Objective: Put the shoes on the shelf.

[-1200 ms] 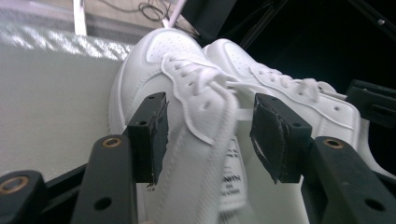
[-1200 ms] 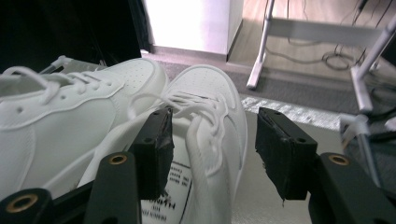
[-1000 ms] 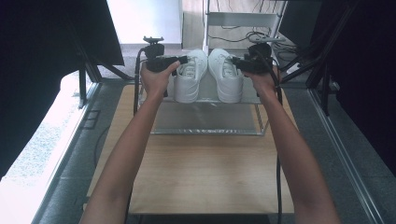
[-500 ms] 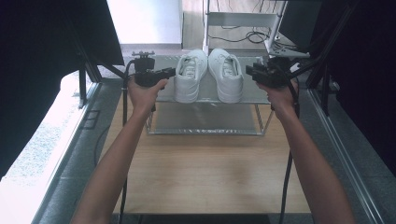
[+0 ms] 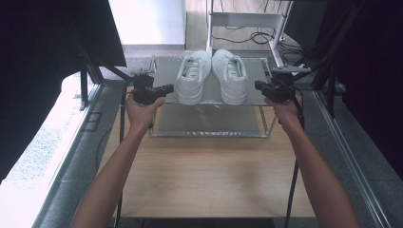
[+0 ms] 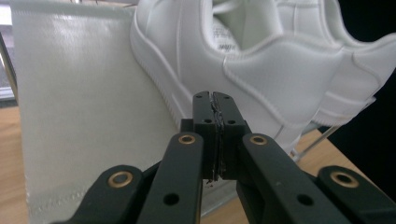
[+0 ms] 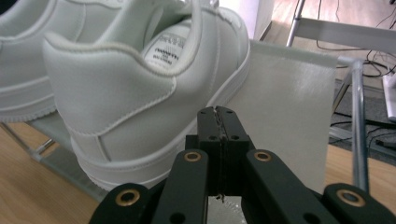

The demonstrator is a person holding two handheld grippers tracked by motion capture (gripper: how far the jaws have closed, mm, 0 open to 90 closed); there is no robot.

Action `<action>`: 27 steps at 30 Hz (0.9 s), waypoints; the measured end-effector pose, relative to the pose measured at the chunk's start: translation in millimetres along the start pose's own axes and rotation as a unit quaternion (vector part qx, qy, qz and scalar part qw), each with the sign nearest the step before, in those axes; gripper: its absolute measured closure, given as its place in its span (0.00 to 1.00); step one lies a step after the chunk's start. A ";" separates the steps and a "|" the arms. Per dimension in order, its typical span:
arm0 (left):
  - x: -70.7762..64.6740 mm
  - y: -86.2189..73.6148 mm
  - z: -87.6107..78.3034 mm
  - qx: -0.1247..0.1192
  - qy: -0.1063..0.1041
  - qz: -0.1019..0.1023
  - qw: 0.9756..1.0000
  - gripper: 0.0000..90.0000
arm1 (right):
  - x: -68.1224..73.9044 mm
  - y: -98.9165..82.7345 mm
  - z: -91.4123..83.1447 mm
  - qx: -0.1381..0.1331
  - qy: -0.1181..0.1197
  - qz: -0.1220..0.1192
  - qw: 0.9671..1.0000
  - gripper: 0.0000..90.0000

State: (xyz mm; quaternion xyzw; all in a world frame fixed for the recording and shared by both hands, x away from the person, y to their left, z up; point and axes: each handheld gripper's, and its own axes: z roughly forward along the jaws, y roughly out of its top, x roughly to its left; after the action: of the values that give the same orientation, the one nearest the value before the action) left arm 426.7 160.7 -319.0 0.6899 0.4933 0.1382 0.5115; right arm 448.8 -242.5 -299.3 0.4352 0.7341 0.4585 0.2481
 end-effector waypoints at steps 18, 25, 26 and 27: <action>-4.1 -7.9 11.3 0.008 0.001 -0.002 1.000 1.00 | 13.7 -8.2 18.0 0.008 -0.001 -0.011 1.000 1.00; -4.7 -7.3 12.1 0.008 0.003 -0.004 1.000 1.00 | 14.4 -9.4 19.4 0.007 -0.002 -0.003 1.000 1.00; -5.0 -7.2 12.4 0.007 0.003 -0.004 1.000 1.00 | 14.8 -9.3 19.6 0.005 -0.001 0.000 1.000 1.00; -5.1 -7.1 12.9 0.007 0.007 -0.003 1.000 1.00 | 15.1 -9.3 19.7 0.004 -0.001 0.002 1.000 1.00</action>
State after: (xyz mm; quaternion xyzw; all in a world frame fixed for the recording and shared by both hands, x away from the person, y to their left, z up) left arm 429.5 149.1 -329.1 0.6908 0.5002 0.1382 0.5035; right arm 452.5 -222.3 -316.0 0.4384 0.7346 0.4557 0.2459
